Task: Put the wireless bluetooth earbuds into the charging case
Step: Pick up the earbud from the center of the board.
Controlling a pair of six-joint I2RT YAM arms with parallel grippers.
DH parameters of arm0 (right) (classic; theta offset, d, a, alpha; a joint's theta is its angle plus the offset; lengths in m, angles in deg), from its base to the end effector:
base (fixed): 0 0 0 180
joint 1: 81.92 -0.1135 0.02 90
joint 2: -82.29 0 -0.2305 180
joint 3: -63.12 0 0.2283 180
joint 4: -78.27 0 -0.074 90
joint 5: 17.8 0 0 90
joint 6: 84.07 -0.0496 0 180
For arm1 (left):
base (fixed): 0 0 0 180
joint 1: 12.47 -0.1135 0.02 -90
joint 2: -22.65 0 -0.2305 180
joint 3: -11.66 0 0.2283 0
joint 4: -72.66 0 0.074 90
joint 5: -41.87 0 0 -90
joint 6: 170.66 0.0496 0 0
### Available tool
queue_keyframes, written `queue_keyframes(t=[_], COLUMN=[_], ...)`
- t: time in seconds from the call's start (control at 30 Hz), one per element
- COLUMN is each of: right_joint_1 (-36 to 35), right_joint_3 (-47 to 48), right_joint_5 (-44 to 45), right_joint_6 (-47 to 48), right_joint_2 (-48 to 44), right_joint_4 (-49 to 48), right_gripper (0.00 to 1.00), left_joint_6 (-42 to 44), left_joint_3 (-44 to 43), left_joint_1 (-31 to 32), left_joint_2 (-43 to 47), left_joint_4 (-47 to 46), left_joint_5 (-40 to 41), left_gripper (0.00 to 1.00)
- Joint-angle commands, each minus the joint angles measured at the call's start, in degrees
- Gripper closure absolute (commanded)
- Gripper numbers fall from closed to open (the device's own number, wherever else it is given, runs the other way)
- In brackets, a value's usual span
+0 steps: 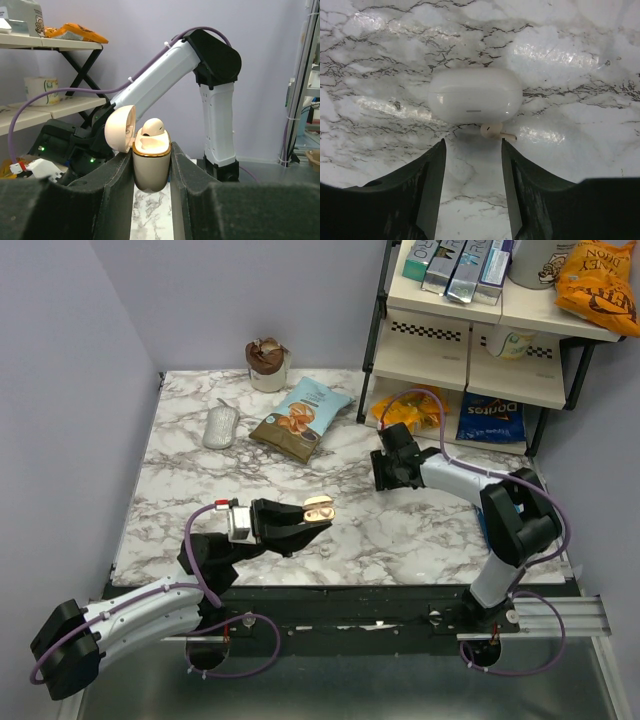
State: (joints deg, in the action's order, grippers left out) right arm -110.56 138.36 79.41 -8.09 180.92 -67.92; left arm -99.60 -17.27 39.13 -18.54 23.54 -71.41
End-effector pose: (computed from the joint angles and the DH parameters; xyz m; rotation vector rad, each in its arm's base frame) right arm 0.2934 0.1531 0.1472 -0.2788 2.5466 0.1239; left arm 0.0873 -0.1417 0.2885 0.6698 0.8355 -1.3097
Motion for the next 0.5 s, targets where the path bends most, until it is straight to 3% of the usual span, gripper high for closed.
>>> queue_keyframes(t=[0.0, 0.47], right_joint_1=[0.78, 1.49], right_joint_3=[1.96, -3.66], right_joint_5=[0.62, -8.94], right_joint_6=[0.4, -7.85], right_joint_2=[2.62, 1.83], right_joint_4=[-3.18, -8.37], right_gripper=[0.43, 0.41], left_joint_6=[-0.31, -0.48], left_joint_3=[-0.28, -0.19], left_joint_1=[-0.18, -0.18], left_joint_2=[0.23, 0.67], left_joint_4=[-0.33, 1.25], left_joint_5=[-1.5, -0.97], left_gripper=[1.0, 1.0])
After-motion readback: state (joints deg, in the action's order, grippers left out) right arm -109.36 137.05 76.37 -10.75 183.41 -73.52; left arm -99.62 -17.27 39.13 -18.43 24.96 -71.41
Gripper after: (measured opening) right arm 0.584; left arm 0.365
